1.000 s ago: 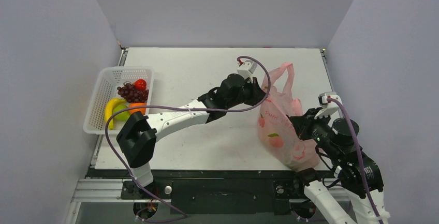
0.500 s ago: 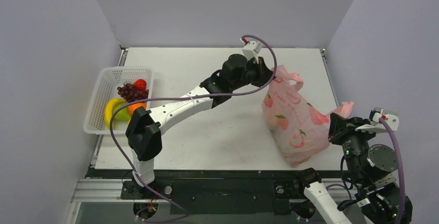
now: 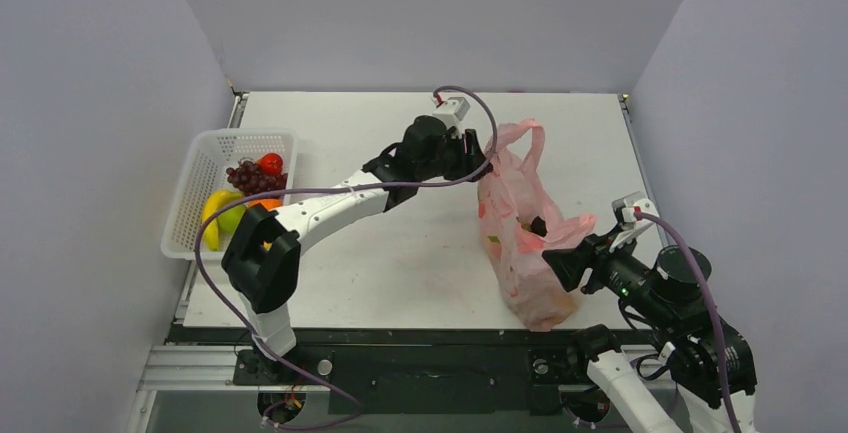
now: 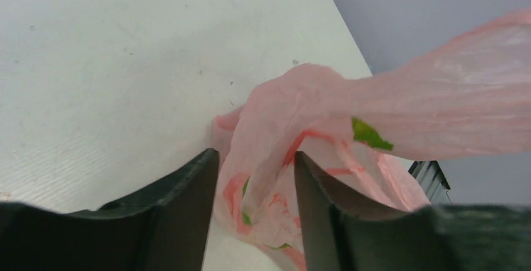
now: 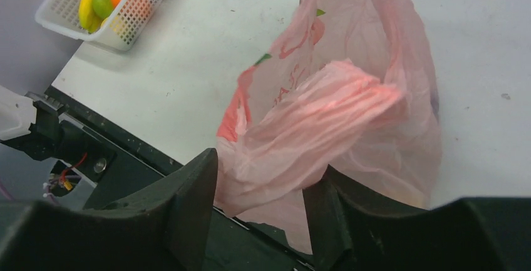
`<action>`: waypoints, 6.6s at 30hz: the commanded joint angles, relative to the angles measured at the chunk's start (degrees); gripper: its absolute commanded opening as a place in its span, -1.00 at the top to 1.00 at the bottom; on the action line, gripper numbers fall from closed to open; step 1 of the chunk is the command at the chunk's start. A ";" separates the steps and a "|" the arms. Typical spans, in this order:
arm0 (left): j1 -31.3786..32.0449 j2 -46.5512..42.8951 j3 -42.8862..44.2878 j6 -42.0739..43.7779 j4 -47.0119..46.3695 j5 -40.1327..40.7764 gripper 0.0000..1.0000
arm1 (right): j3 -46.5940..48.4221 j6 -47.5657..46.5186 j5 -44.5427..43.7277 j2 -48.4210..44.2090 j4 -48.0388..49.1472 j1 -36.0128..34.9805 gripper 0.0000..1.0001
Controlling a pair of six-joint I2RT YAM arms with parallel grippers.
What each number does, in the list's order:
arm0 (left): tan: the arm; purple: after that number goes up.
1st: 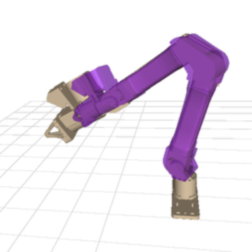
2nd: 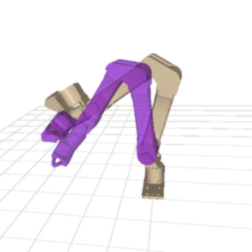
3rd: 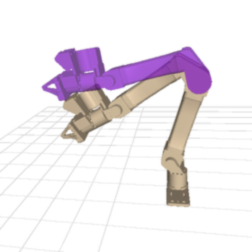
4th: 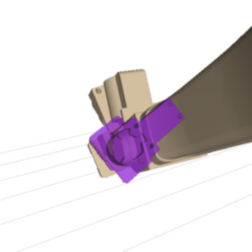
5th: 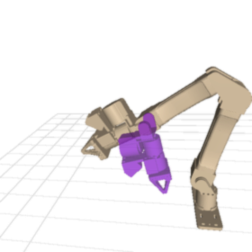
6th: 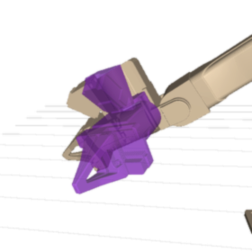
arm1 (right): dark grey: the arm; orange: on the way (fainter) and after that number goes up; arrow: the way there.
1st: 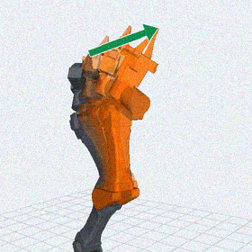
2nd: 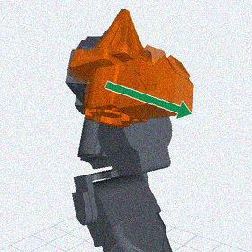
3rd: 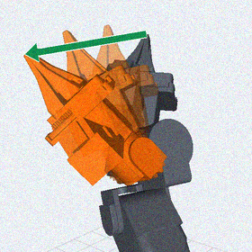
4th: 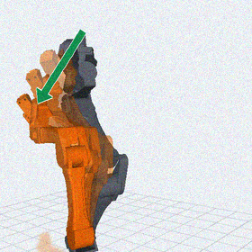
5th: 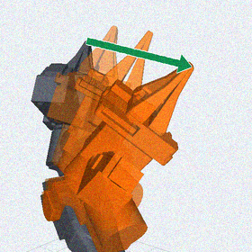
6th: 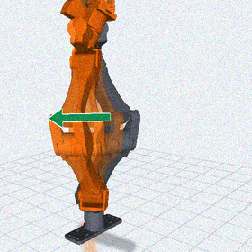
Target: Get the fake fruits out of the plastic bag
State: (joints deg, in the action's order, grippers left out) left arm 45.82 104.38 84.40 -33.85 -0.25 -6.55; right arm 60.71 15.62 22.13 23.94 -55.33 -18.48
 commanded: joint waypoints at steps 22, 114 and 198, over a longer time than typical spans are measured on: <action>2.55 -21.61 -12.81 -6.36 -3.20 -4.33 -0.39 | 9.18 0.75 -29.27 3.14 9.85 -2.35 -0.47; 10.86 -21.85 -21.70 -8.22 -9.60 3.83 1.00 | -18.59 25.84 -39.39 28.35 20.01 -8.14 0.36; -5.88 -13.68 -13.93 -9.34 -10.20 -6.83 1.00 | -17.54 18.33 -17.88 21.60 3.22 -45.58 1.00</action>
State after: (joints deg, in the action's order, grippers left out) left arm 41.45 93.86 67.61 -45.56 -9.58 -16.69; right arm 41.91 32.67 12.97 38.63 -45.19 -61.41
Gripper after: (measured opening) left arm 0.004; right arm 0.026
